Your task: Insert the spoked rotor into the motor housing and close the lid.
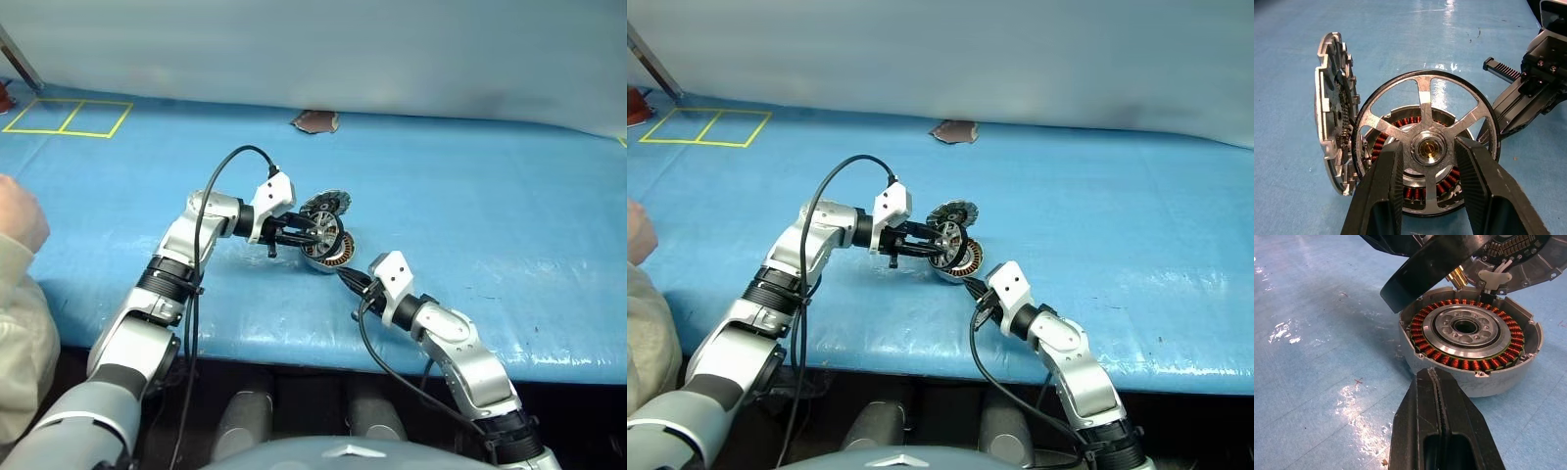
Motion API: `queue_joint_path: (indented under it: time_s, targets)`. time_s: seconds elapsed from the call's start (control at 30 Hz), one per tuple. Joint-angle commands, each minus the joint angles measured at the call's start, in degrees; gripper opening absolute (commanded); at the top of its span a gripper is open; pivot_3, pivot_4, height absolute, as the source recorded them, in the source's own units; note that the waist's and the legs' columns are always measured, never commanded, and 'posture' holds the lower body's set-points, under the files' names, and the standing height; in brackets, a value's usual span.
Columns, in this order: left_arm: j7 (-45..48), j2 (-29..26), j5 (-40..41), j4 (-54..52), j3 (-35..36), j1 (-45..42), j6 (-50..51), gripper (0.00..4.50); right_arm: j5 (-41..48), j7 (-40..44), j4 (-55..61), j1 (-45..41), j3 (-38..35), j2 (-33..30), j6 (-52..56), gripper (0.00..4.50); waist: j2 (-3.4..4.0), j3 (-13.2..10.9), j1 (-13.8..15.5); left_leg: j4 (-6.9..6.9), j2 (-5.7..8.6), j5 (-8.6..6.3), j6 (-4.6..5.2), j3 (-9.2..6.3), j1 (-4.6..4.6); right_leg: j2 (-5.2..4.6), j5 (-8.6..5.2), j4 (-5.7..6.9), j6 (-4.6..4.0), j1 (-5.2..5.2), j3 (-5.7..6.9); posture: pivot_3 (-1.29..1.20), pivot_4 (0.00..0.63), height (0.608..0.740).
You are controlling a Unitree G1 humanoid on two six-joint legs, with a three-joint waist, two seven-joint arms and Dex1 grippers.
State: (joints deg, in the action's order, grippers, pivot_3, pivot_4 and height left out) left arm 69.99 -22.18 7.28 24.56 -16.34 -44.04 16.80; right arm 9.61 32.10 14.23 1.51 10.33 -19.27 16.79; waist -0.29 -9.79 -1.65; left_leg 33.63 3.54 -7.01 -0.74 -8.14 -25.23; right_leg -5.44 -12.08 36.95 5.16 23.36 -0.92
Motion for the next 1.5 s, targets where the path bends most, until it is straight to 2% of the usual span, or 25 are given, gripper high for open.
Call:
queue_joint_path:
  time_s: [0.03, 0.27, 0.5, 0.93, 1.2, 1.5]
  targets:
    - [-0.2, 0.9, -0.5, 0.1, -0.1, -1.8, -1.8, 1.34, 0.3, -0.1, 1.7, 0.1, -0.4, 0.1, -0.8, 0.00, 0.00, 0.0, 0.0, 0.00, 0.00, 0.00, 0.00, 0.00, 0.00, 0.00, 0.00, 0.00, 0.00, 0.00, 0.00, 0.00, 0.150, 0.740]
    - [-0.3, 1.7, -1.5, 2.3, -0.1, -2.3, -3.9, 1.34, 0.3, -0.4, 2.0, 0.5, -0.5, 0.1, -0.7, 0.00, 0.00, 0.0, -0.1, 0.00, 0.00, 0.00, 0.00, 0.00, 0.00, 0.01, 0.00, 0.01, 0.00, 0.00, 0.00, 0.00, 0.150, 0.740]
    - [-1.9, 1.7, -2.5, 2.7, 0.5, -1.9, -4.4, 3.57, 0.3, -0.4, 2.0, 0.4, -0.5, 0.1, -0.8, 0.00, 0.00, 0.0, 0.0, 0.01, 0.00, 0.00, 0.00, 0.00, 0.00, 0.01, 0.01, 0.01, 0.01, 0.00, 0.00, 0.00, 0.150, 0.740]
    - [-1.0, -1.1, 0.8, -3.6, 2.6, 1.6, -2.4, 3.57, 0.3, -0.5, 1.4, -0.3, -0.6, 0.0, -0.9, 0.00, 0.00, 0.0, -0.2, 0.04, -0.01, 0.00, 0.00, -0.01, 0.00, 0.01, 0.02, 0.02, 0.02, 0.00, 0.00, 0.00, 0.150, 0.740]
    - [-1.3, -4.6, 3.9, -14.4, 3.9, 11.0, 2.3, 3.57, -1.7, -5.0, 0.5, -2.3, -4.3, -0.9, 0.7, 0.00, 0.01, 0.0, -0.4, 0.04, -0.03, 0.00, 0.00, 0.00, 0.01, 0.01, 0.04, 0.03, -0.02, 0.01, -0.02, 0.00, 0.150, 0.740]
    - [-5.1, -6.0, 4.9, -18.4, 5.9, 18.3, 1.2, 3.57, -2.7, -6.0, -3.1, -7.8, -6.8, -1.4, 0.0, 0.00, 0.02, 0.0, -0.3, 0.06, -0.07, 0.00, -0.01, 0.01, 0.03, 0.01, 0.08, 0.02, -0.09, 0.00, -0.02, 0.00, 0.150, 0.740]
